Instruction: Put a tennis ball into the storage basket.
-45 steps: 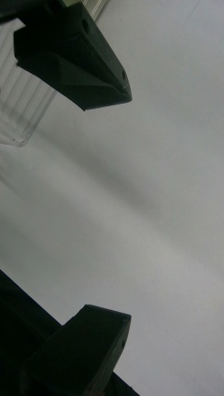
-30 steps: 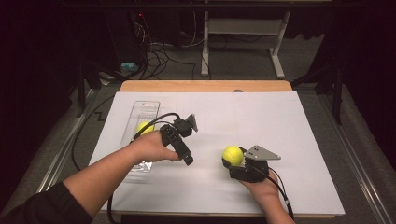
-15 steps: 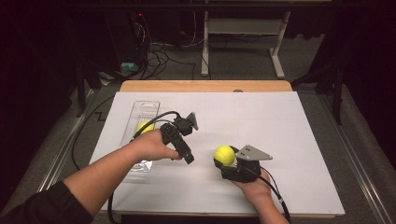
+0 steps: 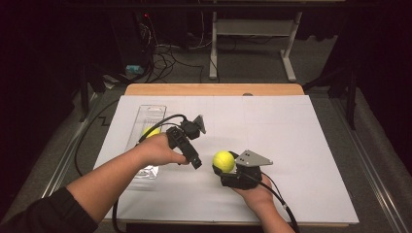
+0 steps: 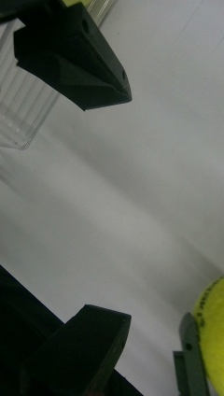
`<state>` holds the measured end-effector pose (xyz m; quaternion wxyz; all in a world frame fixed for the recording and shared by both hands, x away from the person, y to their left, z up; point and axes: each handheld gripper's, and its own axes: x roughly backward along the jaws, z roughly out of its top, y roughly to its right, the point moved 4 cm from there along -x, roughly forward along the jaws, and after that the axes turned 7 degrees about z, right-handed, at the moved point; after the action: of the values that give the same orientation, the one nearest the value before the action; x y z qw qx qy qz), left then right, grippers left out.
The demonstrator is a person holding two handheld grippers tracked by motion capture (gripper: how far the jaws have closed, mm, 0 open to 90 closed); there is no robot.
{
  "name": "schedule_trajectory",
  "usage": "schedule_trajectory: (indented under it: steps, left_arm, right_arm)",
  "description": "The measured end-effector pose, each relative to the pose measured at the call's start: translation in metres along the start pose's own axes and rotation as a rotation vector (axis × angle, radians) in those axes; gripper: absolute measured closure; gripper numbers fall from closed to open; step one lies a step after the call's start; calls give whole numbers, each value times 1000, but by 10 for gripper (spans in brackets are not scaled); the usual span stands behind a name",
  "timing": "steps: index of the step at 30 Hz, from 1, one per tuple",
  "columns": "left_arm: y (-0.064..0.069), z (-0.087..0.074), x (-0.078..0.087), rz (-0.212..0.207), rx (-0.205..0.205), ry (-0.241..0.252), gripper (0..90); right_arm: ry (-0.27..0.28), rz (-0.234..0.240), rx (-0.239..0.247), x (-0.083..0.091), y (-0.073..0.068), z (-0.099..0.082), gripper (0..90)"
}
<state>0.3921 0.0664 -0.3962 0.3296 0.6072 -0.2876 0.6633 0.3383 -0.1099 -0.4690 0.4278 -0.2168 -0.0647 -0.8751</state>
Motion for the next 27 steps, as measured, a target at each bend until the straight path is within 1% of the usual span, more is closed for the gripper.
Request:
schedule_trajectory:
  steps: [3,5,7,11,13,17,22,26,27]
  left_arm:
    - [0,0,1,2,3,2,12]
    - [-1,0,2,3,-1,-2,12]
    - [-2,-1,2,1,0,-2,13]
    - [-3,0,4,-5,7,6,13]
    - [-3,1,5,-2,4,8,12]
    - [-1,4,6,-2,2,19,12]
    - [4,8,8,1,-5,21,12]
    - [6,12,10,-4,-11,24,12]
    - [7,13,10,-12,-13,24,12]
  right_arm:
    - [-3,10,4,-4,-4,2,274]
    - [-1,14,16,-6,-6,2,274]
    - [-4,16,15,-7,-8,1,273]
    - [-9,21,14,-8,-8,0,274]
    - [-5,25,16,-8,-9,0,273]
    - [-5,31,20,-10,-11,-1,273]
    - [-3,38,26,-13,-14,-2,273]
    - [-7,43,26,-14,-15,-3,273]
    - [-7,45,24,-15,-16,-3,274]
